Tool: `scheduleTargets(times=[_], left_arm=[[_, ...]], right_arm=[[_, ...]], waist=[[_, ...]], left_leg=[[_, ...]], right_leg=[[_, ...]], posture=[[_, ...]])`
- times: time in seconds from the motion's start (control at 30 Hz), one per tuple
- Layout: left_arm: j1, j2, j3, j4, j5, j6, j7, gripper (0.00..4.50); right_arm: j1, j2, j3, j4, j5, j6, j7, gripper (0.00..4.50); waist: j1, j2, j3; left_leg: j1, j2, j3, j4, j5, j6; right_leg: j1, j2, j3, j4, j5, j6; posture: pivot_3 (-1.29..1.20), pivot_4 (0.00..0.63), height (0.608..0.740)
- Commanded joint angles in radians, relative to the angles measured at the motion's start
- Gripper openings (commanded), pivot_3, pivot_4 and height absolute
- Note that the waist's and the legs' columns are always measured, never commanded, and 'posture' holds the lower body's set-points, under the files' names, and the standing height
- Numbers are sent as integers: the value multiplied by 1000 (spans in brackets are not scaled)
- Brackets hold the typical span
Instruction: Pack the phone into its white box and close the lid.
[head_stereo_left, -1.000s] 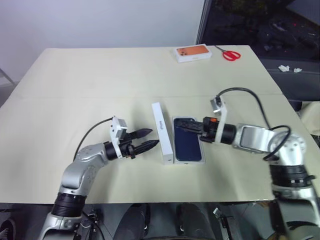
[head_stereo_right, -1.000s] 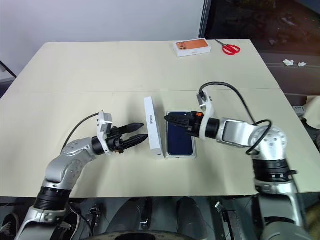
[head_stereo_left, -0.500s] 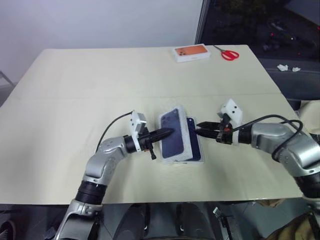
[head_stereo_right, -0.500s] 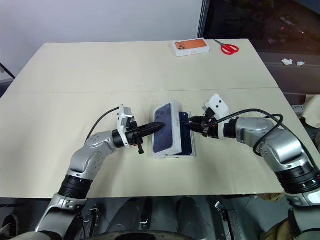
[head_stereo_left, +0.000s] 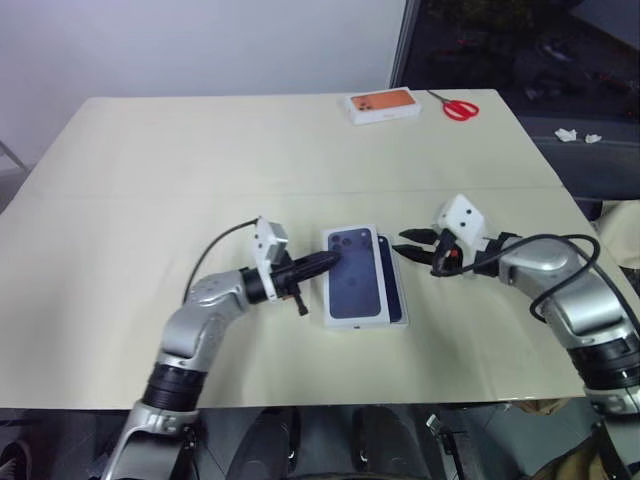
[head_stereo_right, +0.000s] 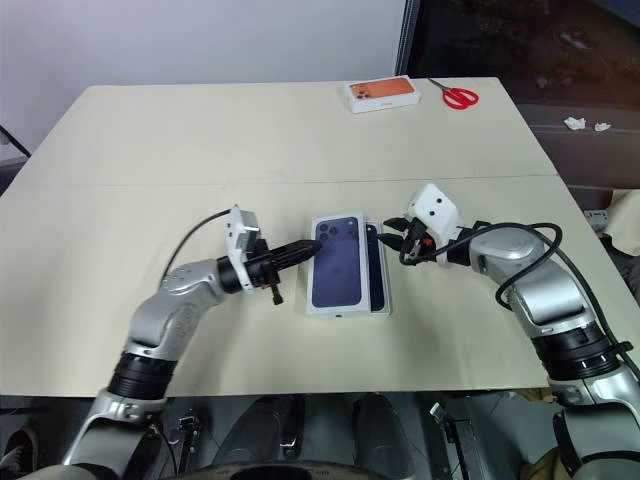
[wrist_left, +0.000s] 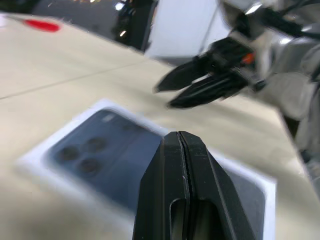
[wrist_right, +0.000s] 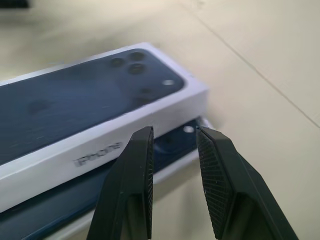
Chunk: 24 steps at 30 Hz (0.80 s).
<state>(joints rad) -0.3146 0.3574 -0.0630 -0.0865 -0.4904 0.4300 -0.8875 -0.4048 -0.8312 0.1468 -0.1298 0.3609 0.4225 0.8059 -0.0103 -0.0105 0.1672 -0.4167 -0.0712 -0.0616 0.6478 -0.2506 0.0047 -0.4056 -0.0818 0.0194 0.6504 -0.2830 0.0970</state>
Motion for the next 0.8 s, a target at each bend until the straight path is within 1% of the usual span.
scheduleTargets(times=[0.03, 0.1, 0.17, 0.23, 0.33, 0.4, 0.47, 0.6, 0.67, 0.73, 0.8], left_arm=[[23, 73, 4, -32, 29, 72, 26, 9], [28, 97, -3, -32, 36, 96, 38, 9], [31, 117, -26, -18, 79, 88, 47, 9], [23, 117, -50, 7, 97, 124, 59, 9], [-23, 61, -102, 58, 120, 180, 97, 9], [-50, 40, -150, 72, 136, 226, 96, 9], [-65, 29, -184, 84, 159, 228, 92, 9], [-68, 17, -196, 90, 163, 241, 83, 9], [-72, 4, -195, 89, 160, 242, 83, 0], [-81, -14, -189, 93, 155, 247, 88, 0], [-90, -27, -185, 99, 155, 250, 92, 0]], right_arm=[[19, 2, 3, -55, -58, -50, 19, 1394], [26, 13, -1, -69, -67, -46, 24, 1394], [28, 21, 0, -73, -86, -46, 26, 1394], [33, 22, 9, -70, -119, -66, 34, 1394], [34, 33, 12, -61, -143, -76, 43, 1394], [33, 36, 14, -61, -162, -84, 49, 1394], [31, 38, 13, -62, -177, -84, 51, 1394], [42, 41, 14, -78, -188, -81, 68, 1394], [48, 48, 7, -91, -174, -64, 77, 841], [53, 50, 3, -93, -184, -62, 72, 32], [56, 53, -3, -92, -181, -54, 75, 32]], waist=[[0, 0, 0], [3, 0, 0], [5, 0, 0], [6, 0, 0], [14, 0, 0], [23, 0, 0], [24, 0, 0], [23, 0, 0], [23, 0, 0], [24, 0, 0], [25, 0, 0]], left_leg=[[0, 0, 0, 0, 0, 0], [0, -1, 0, 0, 0, 0], [0, -1, 0, 0, 0, 0], [0, -1, 0, 0, 0, 0], [0, -1, 0, 0, 0, 0], [0, -1, 0, 1, 0, 0], [1, -1, 0, 1, 0, 0], [1, -2, 0, 1, 0, 0], [1, -1, 0, 1, 0, 0], [2, -1, 0, 1, 0, 0], [2, -2, 0, 1, 0, 0]], right_leg=[[0, 0, 0, 0, 0, 0], [0, 0, 0, 0, 0, 0], [0, -1, 0, 0, 0, 0], [1, -1, 0, 0, 0, 0], [1, -1, 0, 0, 0, 0], [1, -1, 0, 0, 0, 0], [2, -1, 0, 0, 0, 0], [2, -1, 0, 0, 0, 0], [2, -1, 0, 0, 0, 0], [3, -1, 0, 0, 0, 0], [3, -1, 0, 0, 0, 0]], posture=[[0, 150, 740], [0, 150, 740], [0, 150, 740], [0, 150, 740], [0, 150, 740], [0, 150, 740], [0, 150, 740], [0, 150, 740], [0, 150, 740], [0, 150, 740], [0, 150, 740]])
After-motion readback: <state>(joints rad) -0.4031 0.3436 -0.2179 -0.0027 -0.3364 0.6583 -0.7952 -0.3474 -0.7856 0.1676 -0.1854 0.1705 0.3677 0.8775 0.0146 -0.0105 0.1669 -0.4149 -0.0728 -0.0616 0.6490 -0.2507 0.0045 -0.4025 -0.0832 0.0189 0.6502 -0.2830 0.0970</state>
